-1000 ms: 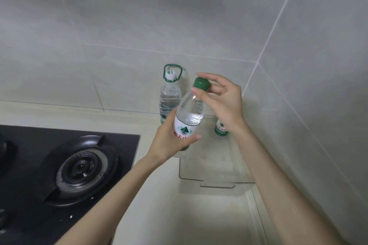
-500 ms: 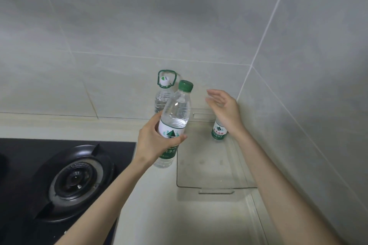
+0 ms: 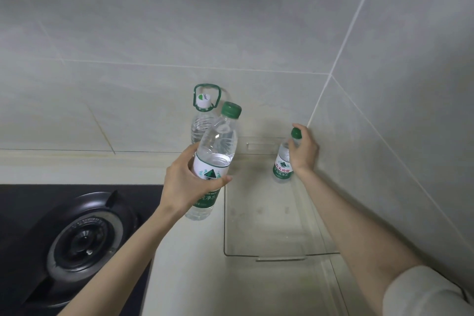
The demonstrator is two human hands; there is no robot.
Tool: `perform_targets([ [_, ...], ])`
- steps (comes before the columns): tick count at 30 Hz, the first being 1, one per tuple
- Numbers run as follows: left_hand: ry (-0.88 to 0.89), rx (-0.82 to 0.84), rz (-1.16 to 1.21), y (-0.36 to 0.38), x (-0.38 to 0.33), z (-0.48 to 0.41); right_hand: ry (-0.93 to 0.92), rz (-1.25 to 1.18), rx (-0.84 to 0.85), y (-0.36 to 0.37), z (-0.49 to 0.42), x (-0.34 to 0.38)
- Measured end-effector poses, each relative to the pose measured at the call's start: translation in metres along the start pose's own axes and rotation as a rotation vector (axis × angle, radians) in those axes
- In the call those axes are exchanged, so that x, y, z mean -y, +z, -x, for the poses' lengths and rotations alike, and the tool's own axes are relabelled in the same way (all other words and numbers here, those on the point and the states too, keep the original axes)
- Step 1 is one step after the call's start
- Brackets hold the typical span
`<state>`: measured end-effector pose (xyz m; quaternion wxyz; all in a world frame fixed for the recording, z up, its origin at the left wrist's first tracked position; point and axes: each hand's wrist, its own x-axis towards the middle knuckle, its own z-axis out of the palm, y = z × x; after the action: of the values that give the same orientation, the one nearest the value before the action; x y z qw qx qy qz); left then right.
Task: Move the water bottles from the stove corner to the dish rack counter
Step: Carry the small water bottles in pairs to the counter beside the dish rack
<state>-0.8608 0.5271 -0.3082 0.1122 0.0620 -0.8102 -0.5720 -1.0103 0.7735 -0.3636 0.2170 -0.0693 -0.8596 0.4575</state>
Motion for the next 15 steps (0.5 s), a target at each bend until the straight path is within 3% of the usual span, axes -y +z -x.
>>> perform_targets([
  [9,-0.022,-0.017,-0.012,-0.003,-0.002,0.0,-0.059,-0.065,-0.024,-0.005,0.017,-0.004],
  [15,-0.025,-0.063,-0.006,-0.019,-0.014,0.015,-0.125,-0.202,-0.039,-0.015,0.035,0.037],
])
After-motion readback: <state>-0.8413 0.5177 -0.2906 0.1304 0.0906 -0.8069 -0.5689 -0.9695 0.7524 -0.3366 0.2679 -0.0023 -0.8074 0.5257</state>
